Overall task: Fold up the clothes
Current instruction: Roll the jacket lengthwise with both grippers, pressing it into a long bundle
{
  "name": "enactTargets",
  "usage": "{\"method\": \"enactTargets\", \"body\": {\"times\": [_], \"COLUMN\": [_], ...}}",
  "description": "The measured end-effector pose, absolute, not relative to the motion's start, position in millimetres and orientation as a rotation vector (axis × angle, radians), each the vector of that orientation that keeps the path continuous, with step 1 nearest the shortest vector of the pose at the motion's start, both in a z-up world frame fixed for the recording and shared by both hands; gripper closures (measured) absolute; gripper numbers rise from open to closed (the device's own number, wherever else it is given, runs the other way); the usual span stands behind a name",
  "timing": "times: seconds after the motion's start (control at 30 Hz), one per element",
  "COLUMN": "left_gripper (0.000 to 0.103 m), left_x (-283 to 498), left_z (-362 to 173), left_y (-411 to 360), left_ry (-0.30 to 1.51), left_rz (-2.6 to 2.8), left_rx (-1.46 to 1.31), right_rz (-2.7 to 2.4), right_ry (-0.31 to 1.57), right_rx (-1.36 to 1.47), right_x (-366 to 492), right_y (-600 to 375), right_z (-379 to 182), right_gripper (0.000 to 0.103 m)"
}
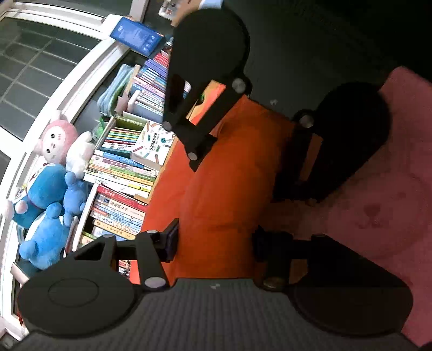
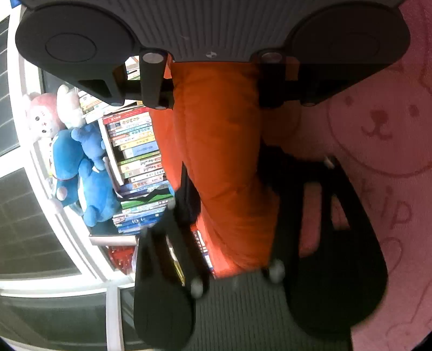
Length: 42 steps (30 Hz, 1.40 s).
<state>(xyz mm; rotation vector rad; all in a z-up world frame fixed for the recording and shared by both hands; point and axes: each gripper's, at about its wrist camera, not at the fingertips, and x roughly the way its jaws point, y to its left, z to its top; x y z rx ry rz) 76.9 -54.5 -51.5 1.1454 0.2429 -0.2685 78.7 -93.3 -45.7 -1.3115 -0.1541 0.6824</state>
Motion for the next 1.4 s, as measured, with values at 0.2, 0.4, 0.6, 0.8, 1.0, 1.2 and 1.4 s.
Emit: {"method": "enactTargets", "body": {"times": [0.2,0.4,0.6,0.8,1.0,1.2,1.4], "left_gripper": [0.076,0.078,0.078,0.078,0.079,0.08,0.081], "left_x": [84,85,77,64,56,51,52], "left_z": [-58,-54,-50,-48,-45,-45,-41], "left_y": [-42,-18,7,24,38,46,55], "left_ry": [0.358,0.45,0.498,0.535,0.561,0.559,0.549], "left_rz": [-0.313,-0.32,-0.29,-0.247,-0.186,-0.177,-0.165], "left_rx": [1.146,1.082,1.021,0.963,0.919,0.895,0.796], "right_rz": [0.684,0.642,0.552,0.467,0.444,0.423,0.462], "right_ry": [-0.098,-0.041,0.058,0.176,0.234,0.288,0.269], "right_rx": [-1.343,-1.379,-1.4,-1.382,-1.359,-1.334,-1.321], "right_x": [85,95,109,123,123,123,106], "right_y": [-97,-124,-163,-200,-212,-221,-214], "right_z": [-54,-61,-62,-61,-59,-56,-49], "right_gripper": [0.07,0.075,0.076,0.079,0.079,0.079,0.08]}}
